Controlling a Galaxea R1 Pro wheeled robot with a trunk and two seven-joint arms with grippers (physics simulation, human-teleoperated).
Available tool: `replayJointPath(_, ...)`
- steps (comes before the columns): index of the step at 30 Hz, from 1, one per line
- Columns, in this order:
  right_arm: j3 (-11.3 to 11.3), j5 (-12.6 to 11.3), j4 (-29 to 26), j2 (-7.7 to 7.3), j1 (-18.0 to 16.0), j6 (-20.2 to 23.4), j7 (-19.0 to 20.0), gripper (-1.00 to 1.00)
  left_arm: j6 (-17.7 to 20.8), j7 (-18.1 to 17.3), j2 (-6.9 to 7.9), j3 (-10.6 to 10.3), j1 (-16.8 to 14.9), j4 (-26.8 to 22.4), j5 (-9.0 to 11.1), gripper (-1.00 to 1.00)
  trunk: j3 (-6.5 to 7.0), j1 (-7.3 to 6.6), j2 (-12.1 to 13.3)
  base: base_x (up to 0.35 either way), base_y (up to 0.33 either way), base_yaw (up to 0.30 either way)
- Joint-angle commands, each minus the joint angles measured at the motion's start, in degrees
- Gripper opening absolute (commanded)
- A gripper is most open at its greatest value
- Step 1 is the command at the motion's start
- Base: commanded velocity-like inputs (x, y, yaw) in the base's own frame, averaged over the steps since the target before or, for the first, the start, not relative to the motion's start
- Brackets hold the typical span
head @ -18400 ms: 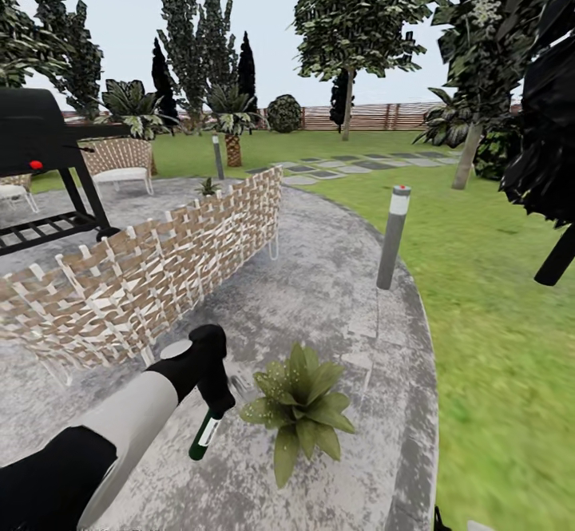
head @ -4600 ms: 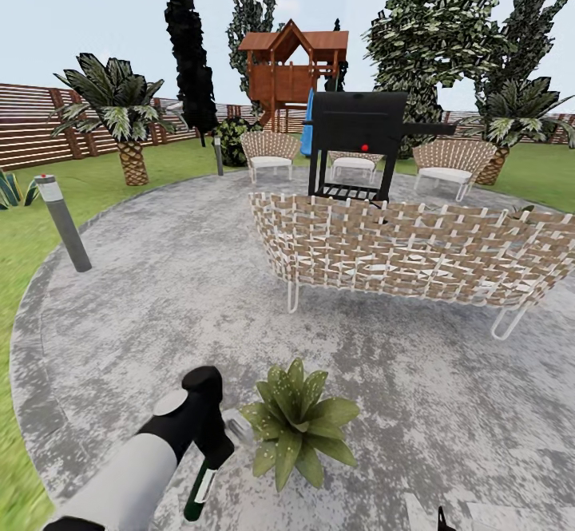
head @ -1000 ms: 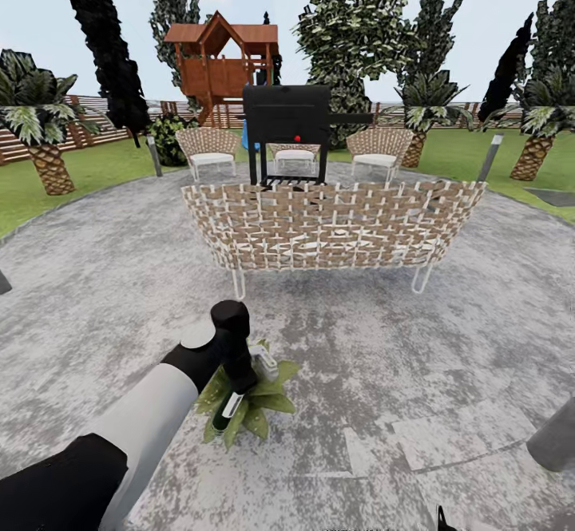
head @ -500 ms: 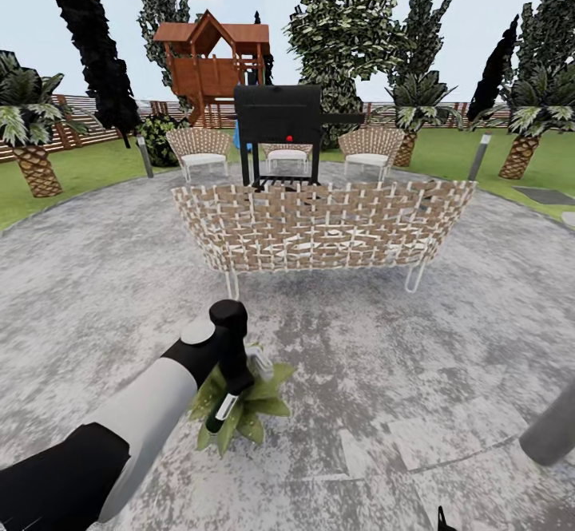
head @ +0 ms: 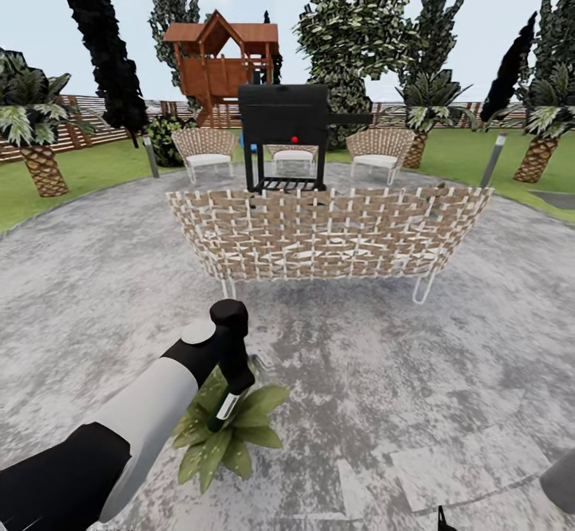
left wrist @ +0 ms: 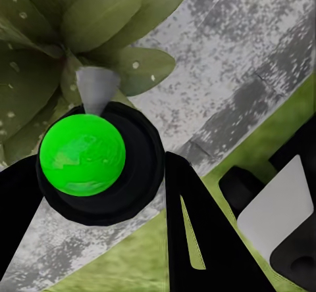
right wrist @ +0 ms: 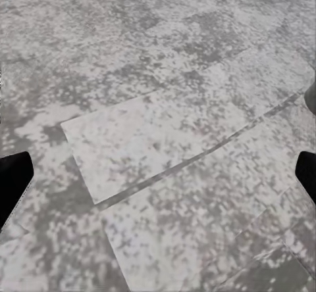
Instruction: Pick up the pesticide atomizer in the garden and spray insectifuge to fully cover both potted plants in the garden.
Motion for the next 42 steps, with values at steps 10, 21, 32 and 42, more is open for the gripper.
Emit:
replayJointPath(10, 0.1, -0.2, 0.0, -0.01, 0.0, -0.1, -0.1, 1.0, 0.6, -0.6, -0.04, 0.0, 0.8, 0.1, -0.5, -1.0, -0.06, 0.0, 0.0, 0.121, -0.15, 0.141)
replayJointPath(21, 0.1, -0.2, 0.0, -0.01, 0.0, -0.1, -0.1, 1.0, 0.7, -0.6, -0.32, 0.0, 1.2, 3.1, 0.1, -1.0, -0.06, 0.0, 0.0, 0.004, -0.002, 0.001)
replayJointPath(32, 0.1, -0.2, 0.0, -0.01, 0.0, -0.1, -0.1, 1.0, 0.7, -0.6, -0.67, 0.2, 1.1, 3.1, 0.1, -1.0, -0.06, 0.0, 0.0, 0.0, -0.115, 0.115)
replayJointPath(42, 0.1, -0.2, 0.0, -0.01, 0.0, -0.1, -0.1, 1.0, 0.7, -0.6, -1.01, 0.1, 1.2, 3.2, 0.1, -1.0, -0.06, 0.0, 0.0, -0.052, -0.264, 0.276)
